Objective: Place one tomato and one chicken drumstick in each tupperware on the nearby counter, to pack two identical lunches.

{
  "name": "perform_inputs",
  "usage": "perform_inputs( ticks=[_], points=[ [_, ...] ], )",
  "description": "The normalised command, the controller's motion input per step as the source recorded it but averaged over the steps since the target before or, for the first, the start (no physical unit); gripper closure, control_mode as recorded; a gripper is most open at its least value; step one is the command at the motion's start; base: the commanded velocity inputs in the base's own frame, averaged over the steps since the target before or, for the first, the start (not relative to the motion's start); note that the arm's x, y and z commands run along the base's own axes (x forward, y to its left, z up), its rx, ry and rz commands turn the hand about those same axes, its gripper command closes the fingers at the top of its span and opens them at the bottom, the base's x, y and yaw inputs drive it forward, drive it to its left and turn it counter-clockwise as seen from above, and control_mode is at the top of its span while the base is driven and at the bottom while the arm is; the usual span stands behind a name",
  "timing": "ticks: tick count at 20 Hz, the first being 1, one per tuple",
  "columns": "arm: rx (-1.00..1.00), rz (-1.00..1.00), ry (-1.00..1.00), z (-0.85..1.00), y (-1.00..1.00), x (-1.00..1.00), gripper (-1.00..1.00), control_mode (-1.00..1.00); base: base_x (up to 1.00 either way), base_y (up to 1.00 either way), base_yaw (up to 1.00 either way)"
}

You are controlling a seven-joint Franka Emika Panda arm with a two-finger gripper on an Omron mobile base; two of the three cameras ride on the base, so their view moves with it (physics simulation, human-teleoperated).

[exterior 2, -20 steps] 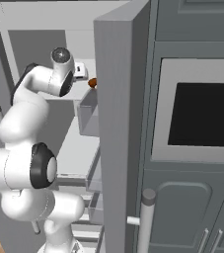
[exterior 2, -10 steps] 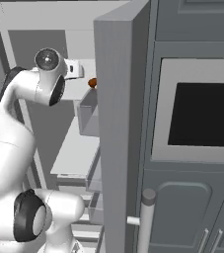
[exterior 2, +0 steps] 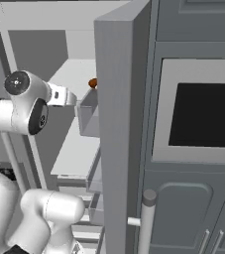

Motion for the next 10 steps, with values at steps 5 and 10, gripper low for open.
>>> perform_inputs(
  ticks=[5,10],
  points=[
    [0.00,-0.06,0.10,-0.34,0.00,-0.40,1.00,1.00,-0.60,0.16,-0.07],
    [0.00,0.00,0.00,0.00,0.00,0.00,1.00,1.00,-1.00,0.74,-0.04]
  ],
)
